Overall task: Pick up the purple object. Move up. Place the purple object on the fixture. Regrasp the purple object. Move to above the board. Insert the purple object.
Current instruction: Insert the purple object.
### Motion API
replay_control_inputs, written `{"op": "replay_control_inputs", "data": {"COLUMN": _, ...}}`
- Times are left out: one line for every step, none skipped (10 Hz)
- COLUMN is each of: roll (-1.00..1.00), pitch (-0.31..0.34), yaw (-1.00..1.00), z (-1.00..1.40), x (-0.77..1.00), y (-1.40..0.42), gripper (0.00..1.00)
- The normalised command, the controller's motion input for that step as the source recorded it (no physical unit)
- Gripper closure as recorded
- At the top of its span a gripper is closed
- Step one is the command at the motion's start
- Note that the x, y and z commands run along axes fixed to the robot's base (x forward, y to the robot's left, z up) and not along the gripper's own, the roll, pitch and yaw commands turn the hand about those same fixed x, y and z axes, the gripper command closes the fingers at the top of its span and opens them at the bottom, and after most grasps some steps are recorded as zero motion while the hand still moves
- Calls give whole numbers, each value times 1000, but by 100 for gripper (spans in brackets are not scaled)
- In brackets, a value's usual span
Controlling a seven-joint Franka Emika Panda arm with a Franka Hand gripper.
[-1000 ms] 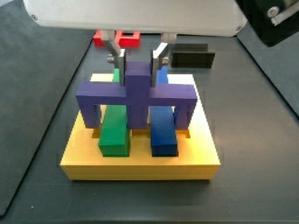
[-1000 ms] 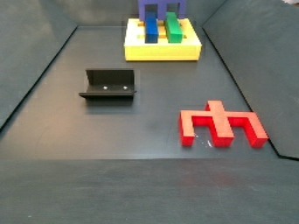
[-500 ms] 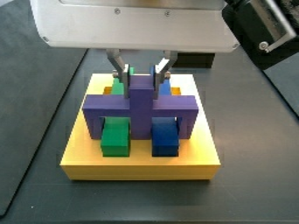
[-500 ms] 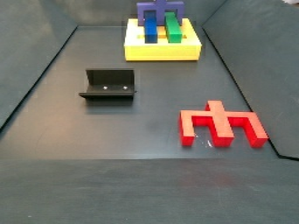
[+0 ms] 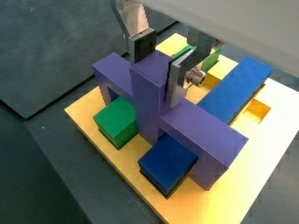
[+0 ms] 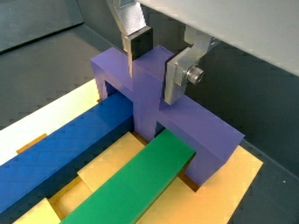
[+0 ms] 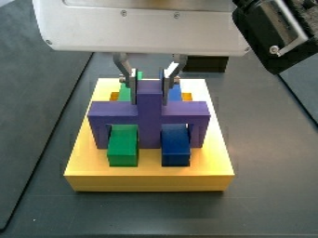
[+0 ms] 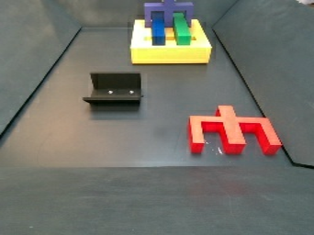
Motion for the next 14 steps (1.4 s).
{"op": "replay_control_inputs", "data": {"roll": 97, "pitch": 0, "yaw": 0, "z": 26, "x": -63, "y": 0, "gripper": 100}}
{"op": "replay_control_inputs", "data": {"roll": 170, "pitch": -1, "yaw": 0, "z": 114, "x": 0, "y": 0, "gripper": 100}}
{"op": "replay_control_inputs", "data": {"roll": 224, "pitch": 0, "yaw": 0, "z": 100, "x": 0, "y": -3, "gripper": 100}}
{"op": "replay_control_inputs", "data": {"roll": 234, "pitch": 0, "yaw": 0, "z": 146, "x": 0, "y": -3, "gripper": 100}}
{"op": "replay_control_inputs", "data": {"roll": 211, "pitch": 0, "yaw": 0, "z": 0, "x": 0, "y": -29, "gripper": 100}}
{"op": "replay_control_inputs", "data": {"roll": 96, "pitch": -30, "yaw": 0, "z": -200, "x": 0, "y": -26, "gripper": 100}}
{"op": "replay_control_inputs", "data": {"roll": 64, "pitch": -19, "yaw": 0, "z": -397, "x": 0, "y": -43, "gripper": 100}}
{"op": "replay_control_inputs", "data": {"roll": 43, "pitch": -10, "yaw": 0, "z": -451, "x": 0, "y": -37, "gripper": 100}}
{"op": "replay_control_inputs", "data": {"roll": 57, "pitch": -19, "yaw": 0, "z": -434, "x": 0, "y": -43, "gripper": 100}}
{"op": "replay_control_inputs", "data": {"roll": 41, "pitch": -24, "yaw": 0, "z": -391, "x": 0, "y": -74, "gripper": 100}}
{"op": "replay_control_inputs", "data": {"roll": 1, "pitch": -10, "yaw": 0, "z": -451, "x": 0, "y": -34, "gripper": 100}}
{"op": "replay_control_inputs", "data": {"roll": 0, "pitch": 0, "yaw": 0, "z": -337, "x": 0, "y": 0, "gripper": 100}}
{"op": "replay_control_inputs", "data": {"roll": -41, "pitch": 0, "yaw": 0, "z": -323, "x": 197, "y": -54, "gripper": 100}}
{"op": "replay_control_inputs", "data": {"roll": 0, "pitch": 44, "yaw": 151, "z": -243, "x": 237, "y": -86, "gripper": 100}}
